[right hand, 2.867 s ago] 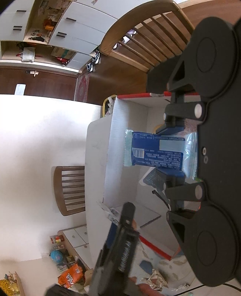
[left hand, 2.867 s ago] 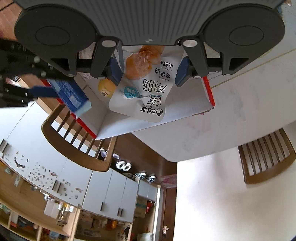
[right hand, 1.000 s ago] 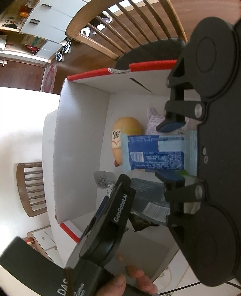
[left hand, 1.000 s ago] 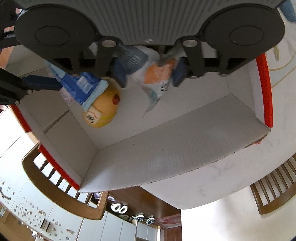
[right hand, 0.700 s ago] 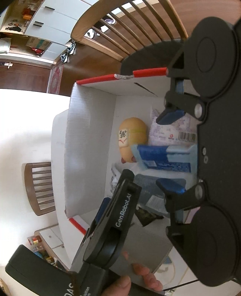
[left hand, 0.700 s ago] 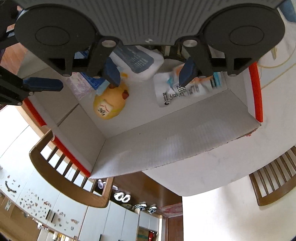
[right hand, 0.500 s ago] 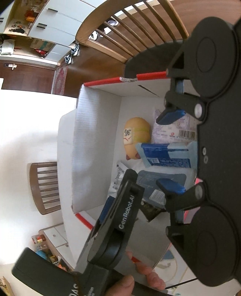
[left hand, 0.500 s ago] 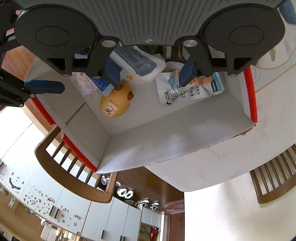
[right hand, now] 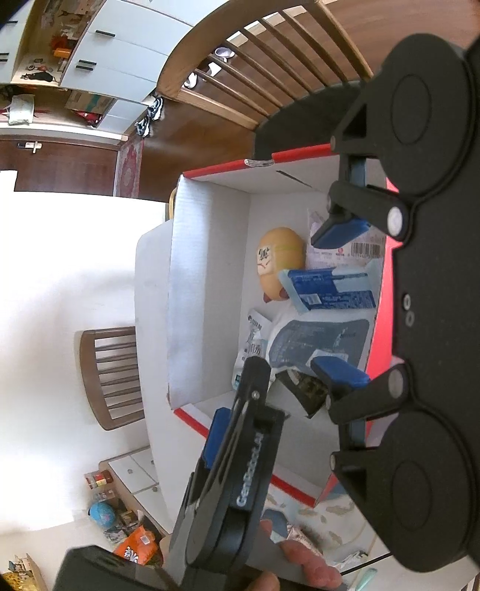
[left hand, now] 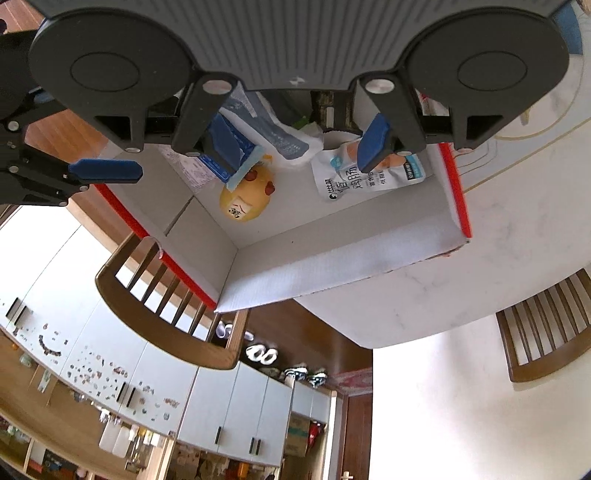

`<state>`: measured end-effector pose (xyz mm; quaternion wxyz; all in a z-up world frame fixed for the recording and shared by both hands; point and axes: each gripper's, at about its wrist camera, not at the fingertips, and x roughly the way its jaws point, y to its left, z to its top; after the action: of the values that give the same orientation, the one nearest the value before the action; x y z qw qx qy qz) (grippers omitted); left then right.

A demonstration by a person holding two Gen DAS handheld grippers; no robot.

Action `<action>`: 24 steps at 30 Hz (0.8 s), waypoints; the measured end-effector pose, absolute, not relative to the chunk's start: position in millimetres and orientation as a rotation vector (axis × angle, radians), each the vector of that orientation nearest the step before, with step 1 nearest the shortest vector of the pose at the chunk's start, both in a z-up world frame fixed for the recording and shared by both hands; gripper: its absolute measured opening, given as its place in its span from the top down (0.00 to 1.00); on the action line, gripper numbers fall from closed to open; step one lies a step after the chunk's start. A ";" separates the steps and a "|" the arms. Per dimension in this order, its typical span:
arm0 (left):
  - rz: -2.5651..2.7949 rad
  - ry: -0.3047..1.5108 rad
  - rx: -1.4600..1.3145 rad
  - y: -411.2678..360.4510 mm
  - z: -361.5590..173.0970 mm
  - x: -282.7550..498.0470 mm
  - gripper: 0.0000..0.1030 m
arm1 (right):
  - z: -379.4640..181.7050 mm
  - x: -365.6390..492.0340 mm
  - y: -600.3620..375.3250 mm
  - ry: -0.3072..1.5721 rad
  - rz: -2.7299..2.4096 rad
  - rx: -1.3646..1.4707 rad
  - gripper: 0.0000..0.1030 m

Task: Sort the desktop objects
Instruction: 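Withdraw both tools from the box back toward the table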

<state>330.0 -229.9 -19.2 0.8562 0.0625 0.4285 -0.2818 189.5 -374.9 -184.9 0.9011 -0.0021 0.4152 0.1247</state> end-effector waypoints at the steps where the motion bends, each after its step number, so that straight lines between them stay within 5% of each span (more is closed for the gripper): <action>1: -0.596 0.896 0.128 -227.0 -18.0 328.5 0.33 | -183.8 187.5 -373.5 0.855 0.258 -0.001 0.33; 6: -0.612 0.859 0.119 -208.8 -9.0 316.0 0.30 | -176.8 176.1 -365.7 0.827 0.257 0.018 0.24; 24: -0.675 0.791 0.091 -130.7 11.1 271.3 0.19 | -162.8 132.5 -303.7 0.794 0.167 0.051 0.21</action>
<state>271.3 -130.7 11.1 0.8668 0.0437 0.3778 -0.3224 132.5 -303.7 -162.8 0.9185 0.0246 0.3862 0.0810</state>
